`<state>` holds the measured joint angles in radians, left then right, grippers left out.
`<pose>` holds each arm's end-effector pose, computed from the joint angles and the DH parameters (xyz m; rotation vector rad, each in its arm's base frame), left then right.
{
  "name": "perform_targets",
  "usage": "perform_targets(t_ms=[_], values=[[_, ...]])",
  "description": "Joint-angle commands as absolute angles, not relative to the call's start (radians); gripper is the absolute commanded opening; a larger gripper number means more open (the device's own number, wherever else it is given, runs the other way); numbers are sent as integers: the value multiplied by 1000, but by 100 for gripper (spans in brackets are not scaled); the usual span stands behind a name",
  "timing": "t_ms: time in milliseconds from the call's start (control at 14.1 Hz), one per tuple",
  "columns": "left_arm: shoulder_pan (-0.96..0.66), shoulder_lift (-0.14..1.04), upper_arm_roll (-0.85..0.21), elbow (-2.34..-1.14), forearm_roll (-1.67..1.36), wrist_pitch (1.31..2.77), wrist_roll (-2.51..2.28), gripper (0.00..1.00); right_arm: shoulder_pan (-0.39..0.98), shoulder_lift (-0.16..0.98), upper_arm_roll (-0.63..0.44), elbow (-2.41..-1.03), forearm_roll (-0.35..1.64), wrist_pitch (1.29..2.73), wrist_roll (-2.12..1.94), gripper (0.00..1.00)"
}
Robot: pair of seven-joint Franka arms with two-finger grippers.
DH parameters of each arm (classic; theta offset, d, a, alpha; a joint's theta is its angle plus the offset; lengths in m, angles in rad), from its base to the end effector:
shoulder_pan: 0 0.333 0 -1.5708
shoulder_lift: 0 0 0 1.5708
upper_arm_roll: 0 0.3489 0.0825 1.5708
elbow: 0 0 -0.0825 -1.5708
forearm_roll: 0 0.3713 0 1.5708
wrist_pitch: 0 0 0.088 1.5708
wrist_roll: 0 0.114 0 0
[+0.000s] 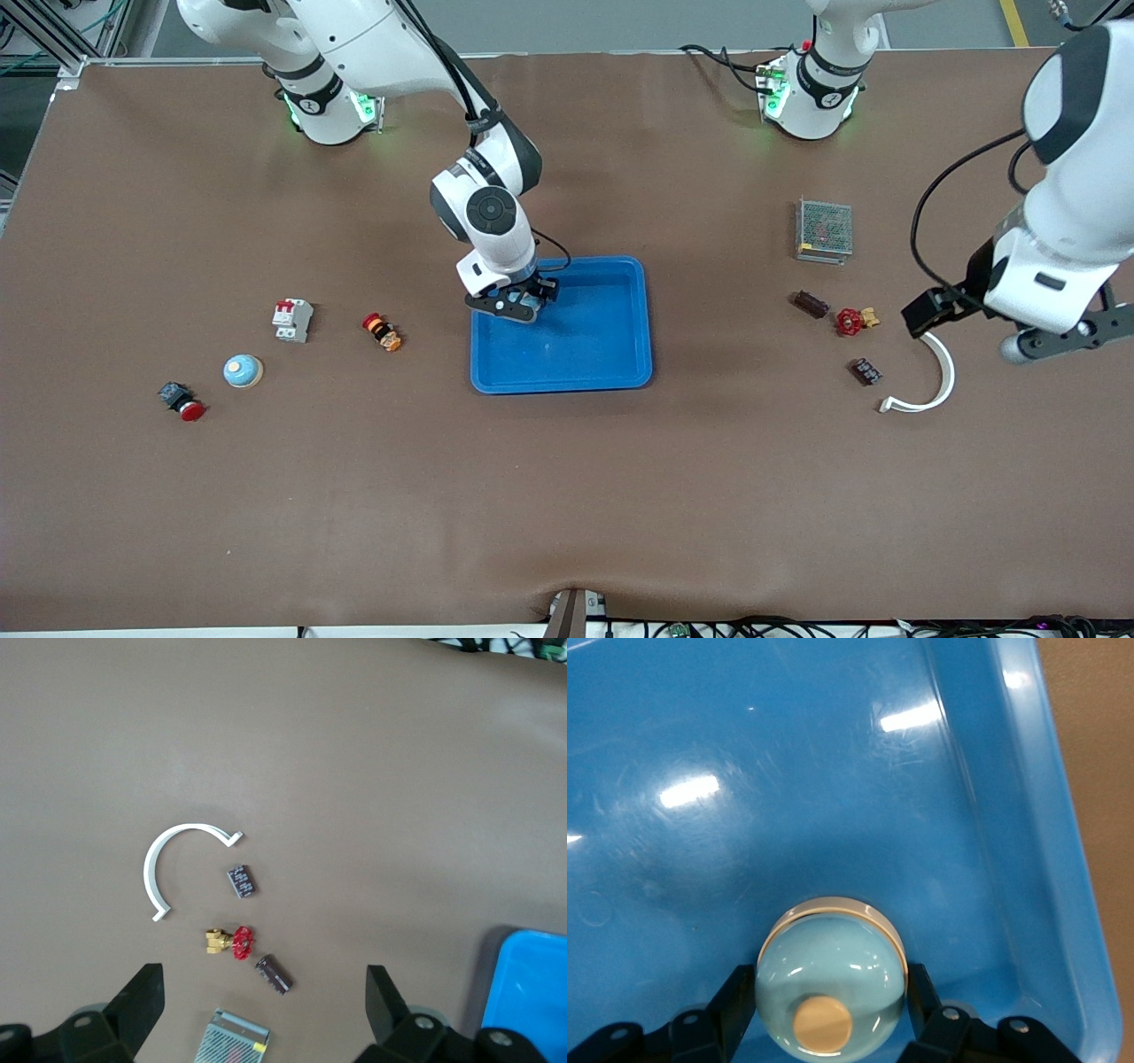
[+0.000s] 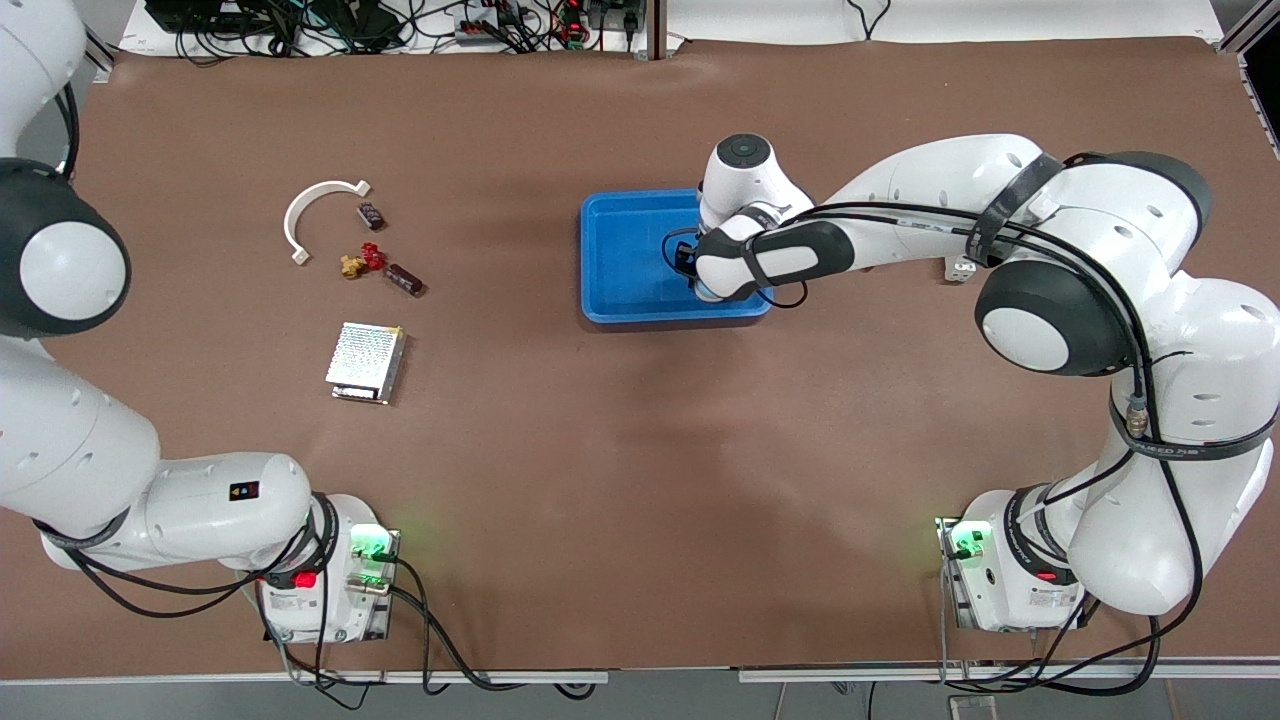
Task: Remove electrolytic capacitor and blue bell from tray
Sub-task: 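Retract the left arm to rest while the right gripper lifts the bell, then carry the bell beside the first bell and open the right gripper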
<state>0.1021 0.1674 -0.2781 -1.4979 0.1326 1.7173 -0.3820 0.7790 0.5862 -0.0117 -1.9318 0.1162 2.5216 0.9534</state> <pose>0.6045 -0.0791 0.6049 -3.0578 -0.2999 -0.1228 0.4564 0.4399 0.2111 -3.0680 0.4302 0.0680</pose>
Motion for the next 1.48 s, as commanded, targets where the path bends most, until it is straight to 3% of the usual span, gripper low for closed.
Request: perform_targets(t_ms=[0,141,424,636,1060,1414], values=[[57,109,-172,-1519,57,1668,-278,100,792,592,-21,-1925,117,2520,968,57],[19,81,-130,-1520,9,1663,-296,100,792,591,-21,-1925,117,2520,966,50],[-57,58,-52,-1517,3,1638,-296,100,781,577,-21,-1922,117,2496,959,48],[-141,29,15,-1519,8,1592,-302,100,772,546,-28,-1885,117,2378,950,48],[-140,31,-17,-1519,0,1565,-291,100,635,422,-29,-1816,115,2067,709,48],[-132,28,-18,-1523,-2,1560,-287,100,490,365,-29,-1832,63,2005,418,48]])
